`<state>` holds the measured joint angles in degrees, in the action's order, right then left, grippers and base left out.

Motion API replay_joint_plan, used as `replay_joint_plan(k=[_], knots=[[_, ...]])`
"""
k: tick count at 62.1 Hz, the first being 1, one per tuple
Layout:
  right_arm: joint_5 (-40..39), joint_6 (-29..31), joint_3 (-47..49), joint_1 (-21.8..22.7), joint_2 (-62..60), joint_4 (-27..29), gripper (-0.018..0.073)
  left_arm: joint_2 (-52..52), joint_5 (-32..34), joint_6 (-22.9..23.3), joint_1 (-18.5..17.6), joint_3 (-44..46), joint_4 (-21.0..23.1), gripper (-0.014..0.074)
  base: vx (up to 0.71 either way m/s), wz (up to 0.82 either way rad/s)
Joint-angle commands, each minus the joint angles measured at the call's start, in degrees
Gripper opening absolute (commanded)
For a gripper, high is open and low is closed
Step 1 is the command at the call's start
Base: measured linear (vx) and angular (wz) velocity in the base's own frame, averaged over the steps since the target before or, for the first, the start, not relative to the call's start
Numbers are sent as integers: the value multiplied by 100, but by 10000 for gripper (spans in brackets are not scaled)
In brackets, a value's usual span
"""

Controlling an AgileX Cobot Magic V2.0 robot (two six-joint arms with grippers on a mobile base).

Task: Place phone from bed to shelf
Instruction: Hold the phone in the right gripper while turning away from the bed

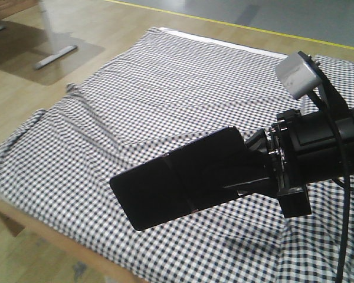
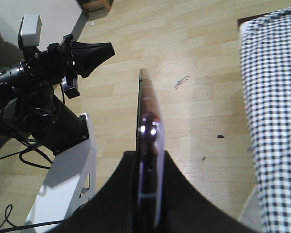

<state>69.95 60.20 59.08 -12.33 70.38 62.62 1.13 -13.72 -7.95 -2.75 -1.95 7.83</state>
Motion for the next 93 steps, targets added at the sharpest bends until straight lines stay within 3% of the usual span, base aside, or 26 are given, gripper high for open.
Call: replay_joint_plan(k=[1,93], knots=[[402,41,151,13,-145,543,-1,27,422,22,-23,-16,49,1,-11,42],[401,41,151,13,-145,543,-1,27,422,22,-23,-16,49,1,-15,60]])
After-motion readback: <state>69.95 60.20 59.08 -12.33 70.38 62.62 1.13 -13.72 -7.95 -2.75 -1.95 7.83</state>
